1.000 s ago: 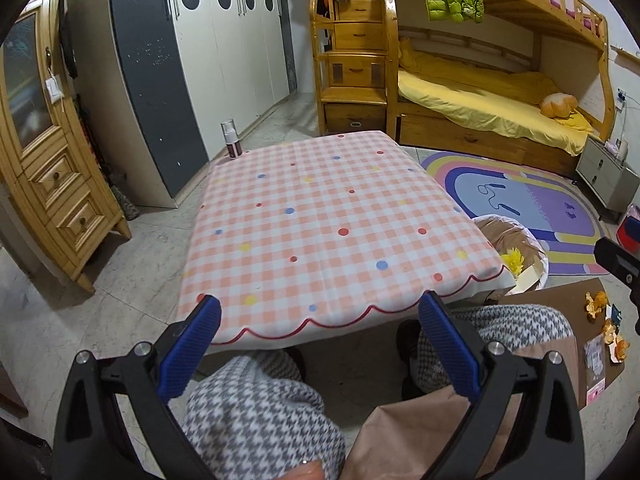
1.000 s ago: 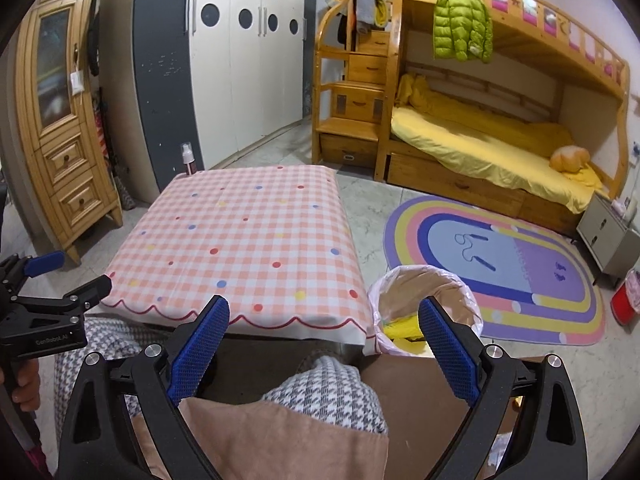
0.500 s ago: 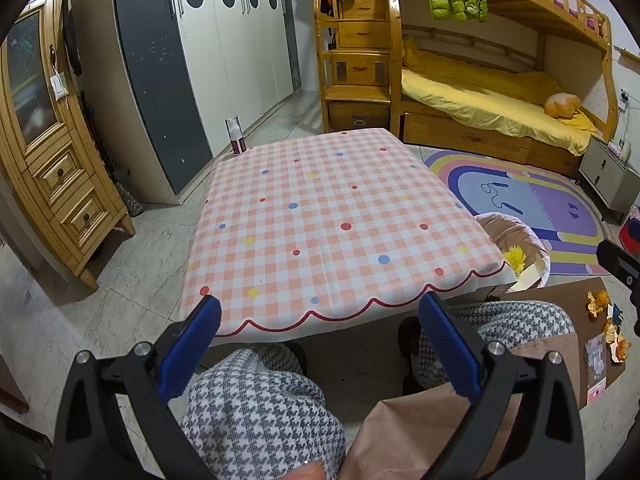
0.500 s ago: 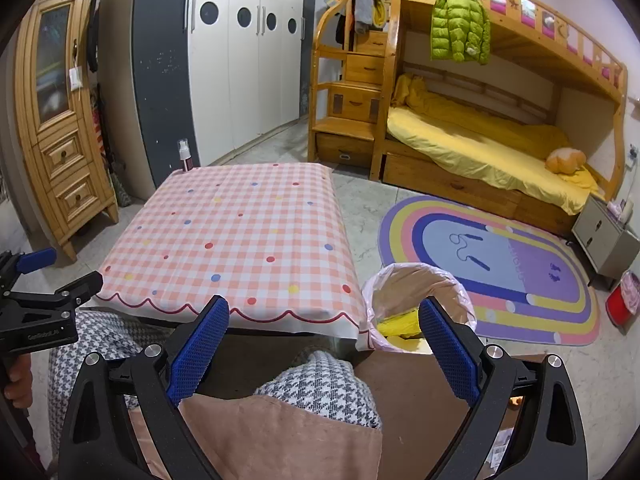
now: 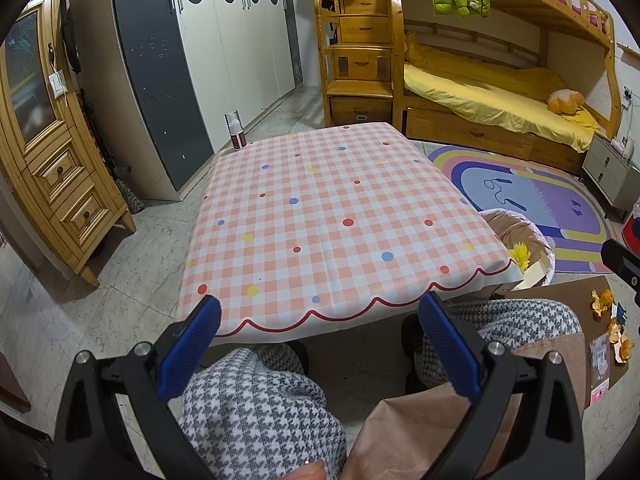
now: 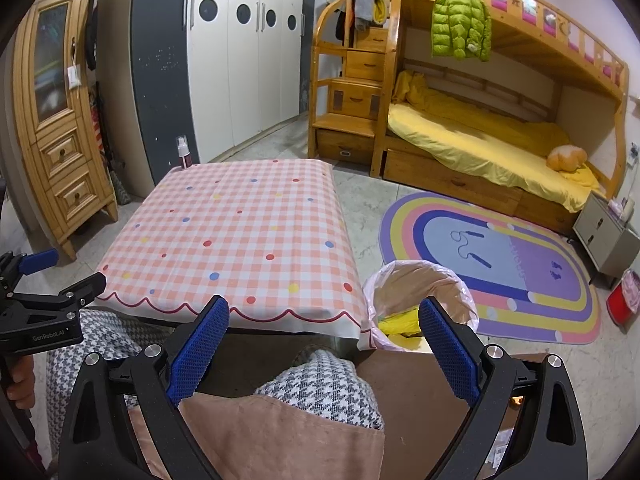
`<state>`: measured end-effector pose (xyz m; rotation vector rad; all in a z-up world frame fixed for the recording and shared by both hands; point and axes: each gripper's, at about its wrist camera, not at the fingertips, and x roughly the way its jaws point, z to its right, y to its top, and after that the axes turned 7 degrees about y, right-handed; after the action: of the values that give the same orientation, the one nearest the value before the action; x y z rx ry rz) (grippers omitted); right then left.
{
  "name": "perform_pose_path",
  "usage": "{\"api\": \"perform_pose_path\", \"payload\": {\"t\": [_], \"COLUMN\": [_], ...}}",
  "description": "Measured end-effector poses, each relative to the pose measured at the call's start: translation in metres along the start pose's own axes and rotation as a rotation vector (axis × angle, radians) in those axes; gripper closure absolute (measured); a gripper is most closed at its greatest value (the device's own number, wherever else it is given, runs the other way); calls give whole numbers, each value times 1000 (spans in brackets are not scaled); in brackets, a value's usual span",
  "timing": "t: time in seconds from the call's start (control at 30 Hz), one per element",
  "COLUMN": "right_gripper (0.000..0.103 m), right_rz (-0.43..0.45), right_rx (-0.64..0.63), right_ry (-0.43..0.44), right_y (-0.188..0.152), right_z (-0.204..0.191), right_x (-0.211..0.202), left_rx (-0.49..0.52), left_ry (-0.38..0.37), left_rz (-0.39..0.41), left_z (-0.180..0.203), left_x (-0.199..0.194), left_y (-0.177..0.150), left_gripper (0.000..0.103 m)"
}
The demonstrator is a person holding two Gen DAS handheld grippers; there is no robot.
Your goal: Collect trash
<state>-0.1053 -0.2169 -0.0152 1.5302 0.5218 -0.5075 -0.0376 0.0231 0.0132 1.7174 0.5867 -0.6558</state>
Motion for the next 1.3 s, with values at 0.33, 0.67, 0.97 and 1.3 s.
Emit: {"api": "perform_pose_path", "payload": {"t": [0.33,0.67,0.97,1.3], "right_gripper": [9,8,8,8], "right_rz": [0,1,1,-2], "right_rx": [-2,-1,0,0], "right_ry": [0,1,2,2], "right_y": [-1,-1,-1,-2], "right_z": [1,1,2,1], "right_x": [1,1,1,3], "left_rx": [4,5,6,4], "left_ry": [5,7,6,10], "left_rz": [-2,-1,-1,-1], "left_z": [0,0,-1,-3], "left_x": [1,1,2,1], "left_y": [0,0,0,1], "left_gripper": [7,7,7,7]}}
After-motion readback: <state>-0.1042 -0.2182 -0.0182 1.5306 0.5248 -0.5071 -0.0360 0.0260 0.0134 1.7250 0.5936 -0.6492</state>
